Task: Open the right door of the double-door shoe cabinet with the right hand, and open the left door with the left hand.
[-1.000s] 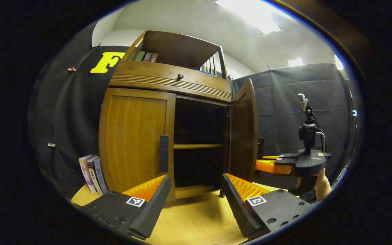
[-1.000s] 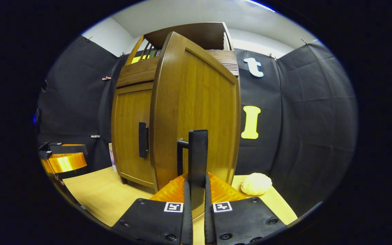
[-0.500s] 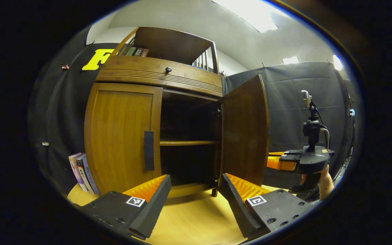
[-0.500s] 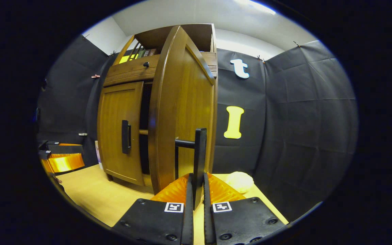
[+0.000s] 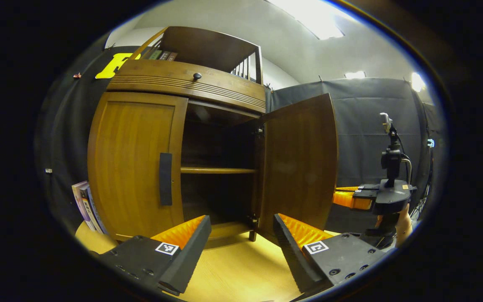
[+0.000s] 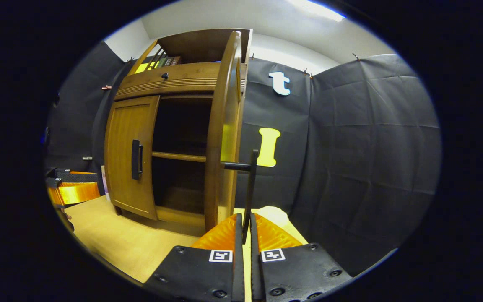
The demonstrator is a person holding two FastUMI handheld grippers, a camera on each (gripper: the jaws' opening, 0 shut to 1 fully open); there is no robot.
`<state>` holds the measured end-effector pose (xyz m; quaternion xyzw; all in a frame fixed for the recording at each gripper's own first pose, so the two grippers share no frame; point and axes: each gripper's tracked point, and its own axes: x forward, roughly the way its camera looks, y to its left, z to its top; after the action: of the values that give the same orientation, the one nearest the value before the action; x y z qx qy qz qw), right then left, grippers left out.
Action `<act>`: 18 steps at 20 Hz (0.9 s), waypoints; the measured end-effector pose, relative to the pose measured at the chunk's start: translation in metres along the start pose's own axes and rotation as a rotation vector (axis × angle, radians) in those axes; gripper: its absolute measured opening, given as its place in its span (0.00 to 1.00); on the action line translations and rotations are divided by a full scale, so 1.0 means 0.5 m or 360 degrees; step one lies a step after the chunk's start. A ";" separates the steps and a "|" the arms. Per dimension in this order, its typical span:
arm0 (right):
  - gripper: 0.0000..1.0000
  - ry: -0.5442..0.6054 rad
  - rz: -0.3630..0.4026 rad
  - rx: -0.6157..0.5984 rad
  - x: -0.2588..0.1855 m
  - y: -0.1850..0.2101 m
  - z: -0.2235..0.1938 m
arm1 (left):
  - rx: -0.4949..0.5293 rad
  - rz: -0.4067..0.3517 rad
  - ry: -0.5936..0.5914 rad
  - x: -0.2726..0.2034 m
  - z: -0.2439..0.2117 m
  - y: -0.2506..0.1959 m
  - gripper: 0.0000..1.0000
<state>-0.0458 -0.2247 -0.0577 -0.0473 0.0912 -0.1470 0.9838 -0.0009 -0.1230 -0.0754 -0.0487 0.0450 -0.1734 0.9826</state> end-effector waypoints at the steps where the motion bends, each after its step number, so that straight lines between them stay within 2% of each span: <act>1: 0.10 -0.0012 -0.0034 -0.0010 -0.007 -0.015 0.002 | -0.0003 -0.0006 0.0003 0.003 -0.001 -0.005 0.92; 2: 0.01 -0.0020 -0.0065 -0.0017 -0.013 -0.030 0.007 | -0.0005 -0.0008 0.0003 0.007 -0.001 -0.006 0.93; 3: 0.05 -0.0032 -0.0104 -0.0028 -0.024 -0.048 0.007 | -0.0006 -0.0008 0.0002 0.011 0.000 -0.007 0.93; 4: 0.05 -0.0048 -0.0128 -0.0043 -0.033 -0.059 0.009 | -0.0005 -0.0005 -0.0001 0.019 0.002 -0.006 0.93; 8: 0.06 -0.0039 -0.0021 0.0021 -0.076 -0.032 0.007 | -0.0053 0.0028 -0.0002 0.035 -0.007 0.008 0.92; 11: 0.59 -0.0054 0.0035 0.0032 -0.120 -0.012 0.007 | -0.0096 0.0113 -0.0002 0.054 -0.012 0.043 0.94; 13: 0.94 -0.0108 0.0006 0.0006 -0.142 -0.017 0.017 | -0.0085 0.0208 -0.0056 0.067 0.003 0.082 0.94; 18: 0.95 -0.0192 -0.0066 0.0009 -0.185 -0.023 0.025 | 0.0031 0.0462 -0.0172 0.121 0.044 0.187 0.91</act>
<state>-0.1334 -0.2072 -0.0286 -0.0552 0.0303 -0.1645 0.9844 0.0896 -0.0549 -0.0681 -0.0412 -0.0031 -0.0270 0.9988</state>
